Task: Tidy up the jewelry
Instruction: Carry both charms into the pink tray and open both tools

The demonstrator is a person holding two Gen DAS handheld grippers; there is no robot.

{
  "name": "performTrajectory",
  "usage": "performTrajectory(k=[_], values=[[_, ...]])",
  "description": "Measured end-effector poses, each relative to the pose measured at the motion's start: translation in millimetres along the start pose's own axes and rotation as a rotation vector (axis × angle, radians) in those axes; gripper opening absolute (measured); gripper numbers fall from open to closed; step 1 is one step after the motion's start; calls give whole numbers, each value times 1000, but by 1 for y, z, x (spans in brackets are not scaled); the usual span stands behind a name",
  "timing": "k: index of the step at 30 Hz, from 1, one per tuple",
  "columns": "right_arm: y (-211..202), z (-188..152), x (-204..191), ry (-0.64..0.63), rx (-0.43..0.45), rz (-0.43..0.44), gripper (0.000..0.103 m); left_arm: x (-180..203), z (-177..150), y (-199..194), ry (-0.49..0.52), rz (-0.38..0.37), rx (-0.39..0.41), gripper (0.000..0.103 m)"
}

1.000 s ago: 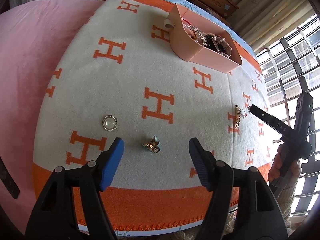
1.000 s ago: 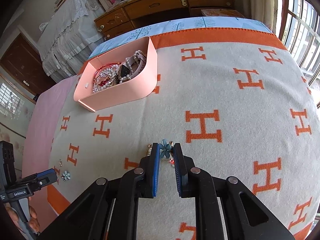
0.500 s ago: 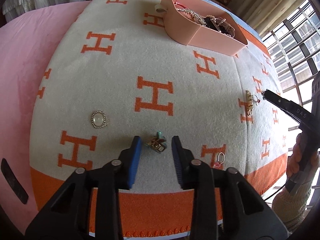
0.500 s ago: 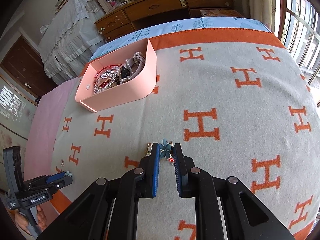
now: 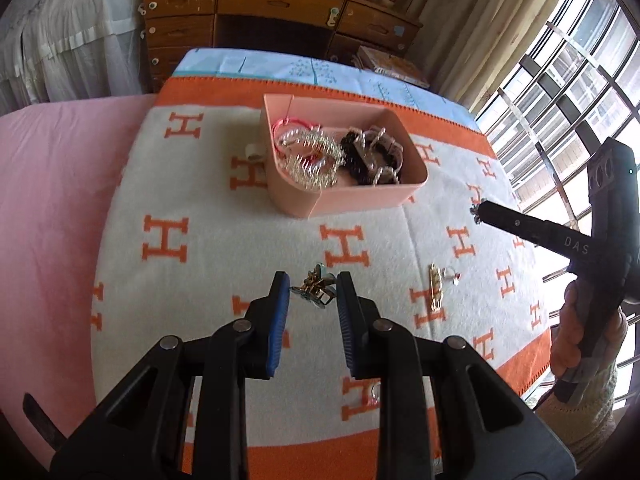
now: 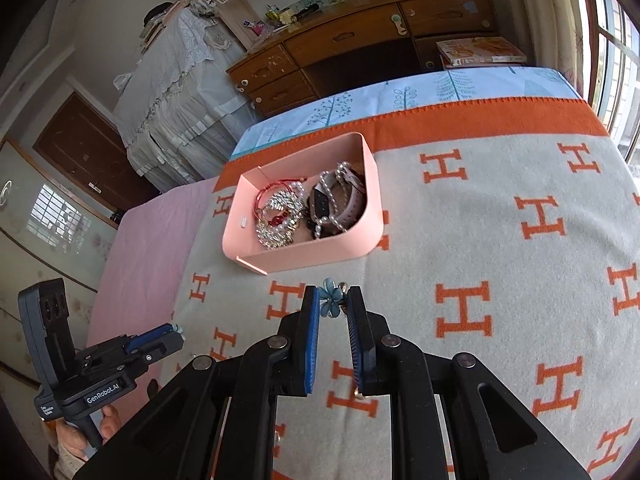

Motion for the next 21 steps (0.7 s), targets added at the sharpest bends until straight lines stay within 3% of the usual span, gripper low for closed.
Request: performTrajectory(k=[9,21], values=[[24,60,-45,-13,46,23,14,19,94,43,14,-35,33,21],[89,117,-27,83,35,-2,14,10,145,121,-36,-43,15,21]])
Point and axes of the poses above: each gripper's, at about its wrist camera, not at the fingertips, and y roughly the way its jaws point, x to its right, z to its top, the point moved 1 cm from there along y, roughly the way its jaws point, and after that the axes turned 1 degree about -z, right-handed, at the moved point
